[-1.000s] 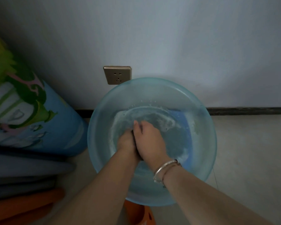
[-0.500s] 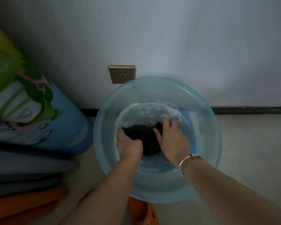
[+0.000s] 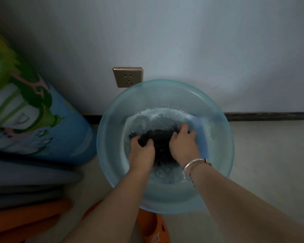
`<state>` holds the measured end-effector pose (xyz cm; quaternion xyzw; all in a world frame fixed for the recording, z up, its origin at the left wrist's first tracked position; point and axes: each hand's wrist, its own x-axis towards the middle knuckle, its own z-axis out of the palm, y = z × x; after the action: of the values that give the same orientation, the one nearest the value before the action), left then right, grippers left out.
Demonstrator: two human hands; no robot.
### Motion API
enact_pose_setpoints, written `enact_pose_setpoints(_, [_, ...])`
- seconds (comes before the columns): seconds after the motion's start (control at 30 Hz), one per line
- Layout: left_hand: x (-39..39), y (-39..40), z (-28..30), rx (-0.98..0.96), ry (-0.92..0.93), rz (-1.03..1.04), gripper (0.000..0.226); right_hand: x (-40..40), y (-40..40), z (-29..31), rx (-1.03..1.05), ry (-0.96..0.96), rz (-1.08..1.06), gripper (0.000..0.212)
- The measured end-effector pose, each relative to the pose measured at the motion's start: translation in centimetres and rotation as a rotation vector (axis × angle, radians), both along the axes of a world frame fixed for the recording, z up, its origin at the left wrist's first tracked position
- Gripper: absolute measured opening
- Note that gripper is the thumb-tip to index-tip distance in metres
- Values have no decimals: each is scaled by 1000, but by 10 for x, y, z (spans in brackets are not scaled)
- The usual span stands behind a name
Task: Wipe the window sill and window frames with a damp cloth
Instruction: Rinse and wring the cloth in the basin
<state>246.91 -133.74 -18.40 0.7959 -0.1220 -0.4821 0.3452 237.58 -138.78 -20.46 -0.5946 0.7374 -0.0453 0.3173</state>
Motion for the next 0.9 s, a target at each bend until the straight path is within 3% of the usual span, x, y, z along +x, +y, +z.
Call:
enact_pose_setpoints(0.1, [0, -5, 10, 77, 429, 151, 42, 16, -4, 9, 350, -560, -327, 31])
enact_pose_setpoints(0.17, [2, -6, 13, 58, 658, 209, 44, 29, 5, 20, 275, -695, -287, 24])
enact_pose_setpoints(0.27, [4, -6, 18, -45, 813, 242, 39, 39, 23, 34, 107, -738, -187, 32])
enact_pose_setpoints(0.47, [9, -6, 22, -140, 575, 126, 41, 38, 36, 50, -217, -434, 210, 46])
enact_pose_setpoints(0.67, [-1, -5, 21, 29, 611, -12, 37, 23, 8, 25, -247, -56, 231, 38])
enact_pose_setpoints(0.83, [11, 1, 4, 13, 301, 254, 34, 12, 10, 6, -209, 269, 167, 45])
enact_pose_setpoints(0.9, [11, 2, 5, 16, 293, 274, 24, 10, 16, 2, -133, 276, 148, 44])
